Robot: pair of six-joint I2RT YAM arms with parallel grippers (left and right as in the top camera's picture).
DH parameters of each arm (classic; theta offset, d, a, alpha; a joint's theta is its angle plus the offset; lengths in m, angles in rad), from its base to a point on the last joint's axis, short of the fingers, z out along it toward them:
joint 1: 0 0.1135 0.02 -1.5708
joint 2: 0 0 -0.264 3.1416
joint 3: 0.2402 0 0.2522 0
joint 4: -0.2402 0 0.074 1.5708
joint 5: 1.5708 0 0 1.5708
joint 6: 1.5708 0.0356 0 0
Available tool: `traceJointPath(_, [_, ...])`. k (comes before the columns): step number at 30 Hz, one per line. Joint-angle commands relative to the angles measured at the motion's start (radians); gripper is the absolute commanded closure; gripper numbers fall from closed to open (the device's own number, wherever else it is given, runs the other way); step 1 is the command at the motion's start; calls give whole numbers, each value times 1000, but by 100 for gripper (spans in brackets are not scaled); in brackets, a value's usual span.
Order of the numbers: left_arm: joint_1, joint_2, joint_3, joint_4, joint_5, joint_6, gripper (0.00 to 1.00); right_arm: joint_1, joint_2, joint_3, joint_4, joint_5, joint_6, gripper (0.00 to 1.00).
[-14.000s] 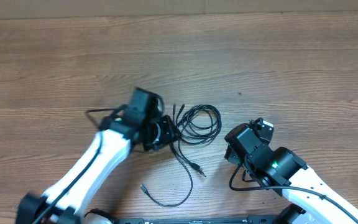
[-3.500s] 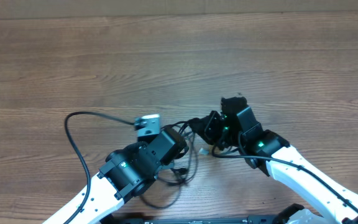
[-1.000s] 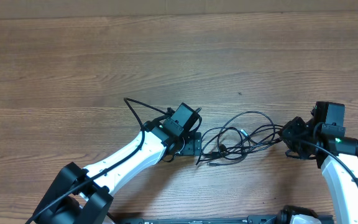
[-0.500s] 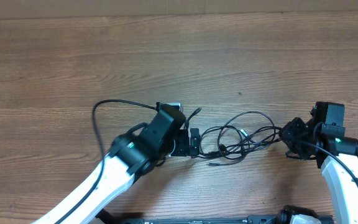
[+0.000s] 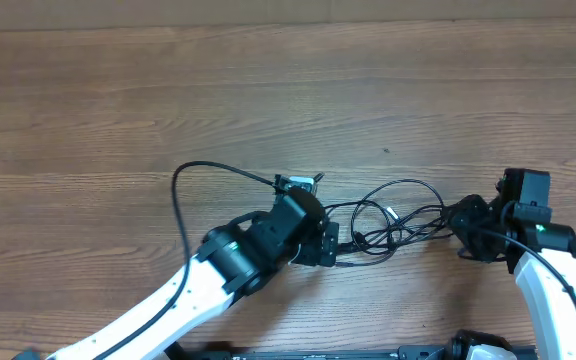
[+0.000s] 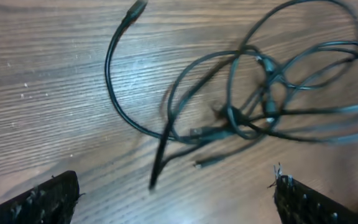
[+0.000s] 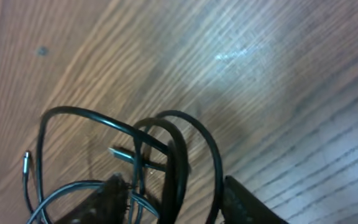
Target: Untangle cables
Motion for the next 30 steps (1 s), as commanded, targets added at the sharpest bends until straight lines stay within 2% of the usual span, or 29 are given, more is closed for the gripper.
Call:
traceJointPath(1, [-3, 87, -6, 24, -28, -26, 1, -4, -3, -13, 5, 10, -5, 51])
traceJointPath(3, [-4, 145, -6, 52, -15, -34, 3, -4, 4, -13, 6, 10, -4, 51])
traceJointPath(4, [-4, 172, -6, 66, -1, -37, 12, -4, 8, -13, 6, 10, -4, 51])
traceJointPath(9, [-3, 290, -6, 134, 48, -36, 78, -4, 36, -13, 4, 10, -5, 51])
traceJointPath(10, [-3, 301, -6, 130, 47, -36, 95, -4, 42, -13, -5, 10, -5, 51])
traceJointPath(12, [0, 303, -5, 112, 46, -36, 95, -4, 44, -13, -23, -5, -16, 51])
traceJointPath(14, [6, 283, -4, 87, 35, -37, 96, -6, 41, 2, -34, -81, -110, 36])
traceJointPath(16, [21, 235, -3, 58, 18, -37, 96, -14, 39, 49, -83, -134, -159, 30])
traceJointPath(23, [97, -56, -3, 7, -36, -24, 95, -14, -1, 286, -311, -181, -261, 25])
traceJointPath(26, [117, -176, -3, 14, -36, -24, 96, 6, -50, 304, -334, -331, -347, 22])
traceJointPath(30, [122, -315, -3, 44, -35, -6, 96, 44, -101, 276, -327, -597, -492, 13])
